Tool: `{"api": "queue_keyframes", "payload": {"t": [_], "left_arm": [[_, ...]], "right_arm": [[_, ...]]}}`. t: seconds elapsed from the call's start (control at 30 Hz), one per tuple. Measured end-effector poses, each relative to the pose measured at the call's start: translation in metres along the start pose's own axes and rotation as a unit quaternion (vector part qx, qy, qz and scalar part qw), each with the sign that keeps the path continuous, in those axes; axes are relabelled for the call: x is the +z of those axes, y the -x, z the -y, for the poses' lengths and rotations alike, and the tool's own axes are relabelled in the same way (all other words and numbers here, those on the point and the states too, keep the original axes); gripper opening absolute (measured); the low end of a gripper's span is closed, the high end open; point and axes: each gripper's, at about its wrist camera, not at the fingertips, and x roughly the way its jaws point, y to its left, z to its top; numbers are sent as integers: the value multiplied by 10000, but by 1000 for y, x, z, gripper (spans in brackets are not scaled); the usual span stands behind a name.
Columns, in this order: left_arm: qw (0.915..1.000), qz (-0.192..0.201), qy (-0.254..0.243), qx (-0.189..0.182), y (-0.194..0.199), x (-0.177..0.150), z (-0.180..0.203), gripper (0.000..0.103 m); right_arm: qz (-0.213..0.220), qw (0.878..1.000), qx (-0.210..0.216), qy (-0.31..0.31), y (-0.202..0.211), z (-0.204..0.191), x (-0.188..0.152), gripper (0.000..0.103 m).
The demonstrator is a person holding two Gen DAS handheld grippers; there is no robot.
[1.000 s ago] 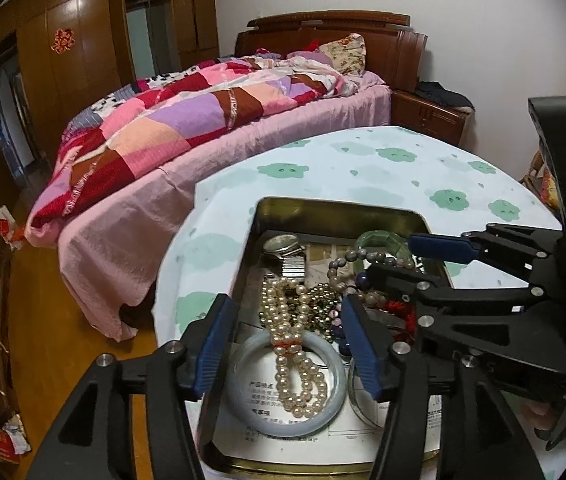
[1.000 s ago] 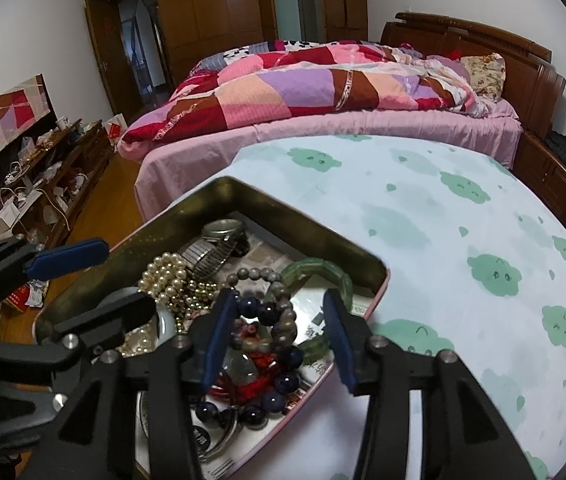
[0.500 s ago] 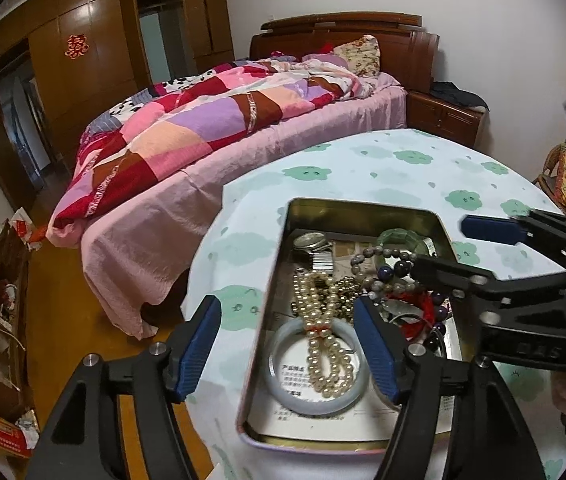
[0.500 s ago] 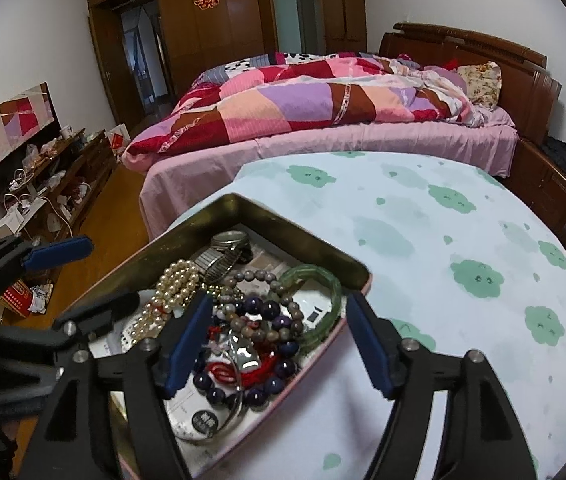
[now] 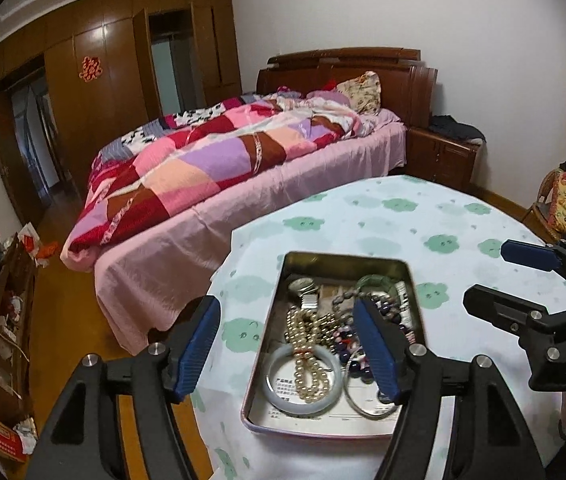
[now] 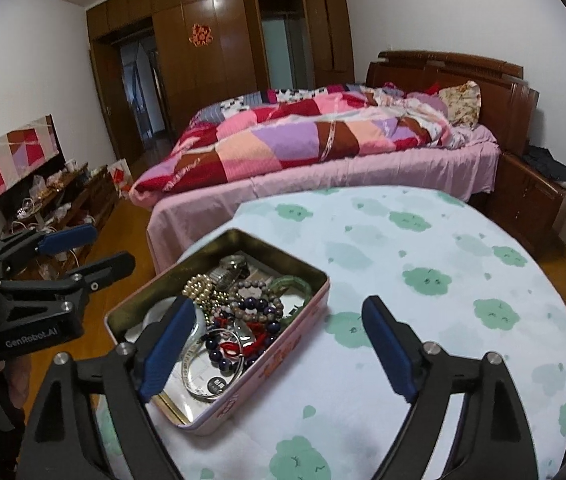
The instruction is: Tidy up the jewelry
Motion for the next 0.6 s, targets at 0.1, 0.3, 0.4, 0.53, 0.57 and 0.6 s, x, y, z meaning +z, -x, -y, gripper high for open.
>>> {"api": "queue_keyframes", "payload": {"t": [0.1,0.3,0.4,0.53,0.57,0.6], "left_arm": [[10000,62,-40,-18,7,2,5,70],[9999,109,-84,-36,12,4,10,70],[9999,121,-85,-35,12,4,9,70],[9999,101,-53,-7,13,4,8,70],[9999,103,-37,2,13,4,7,70],[9999,109,-25,4,14,5,6,70]], "right_arm": [[108,9999,-8,-10,6,1,2,91],[220,9997,-21,-42,12,2,2,93],[220,9997,-38,-59,13,2,1,93],[211,9997,-60,-68,11,2,-1,93],[213,9997,-61,-66,12,2,-2,93],[211,9997,-60,-66,12,2,-2,93]]}}
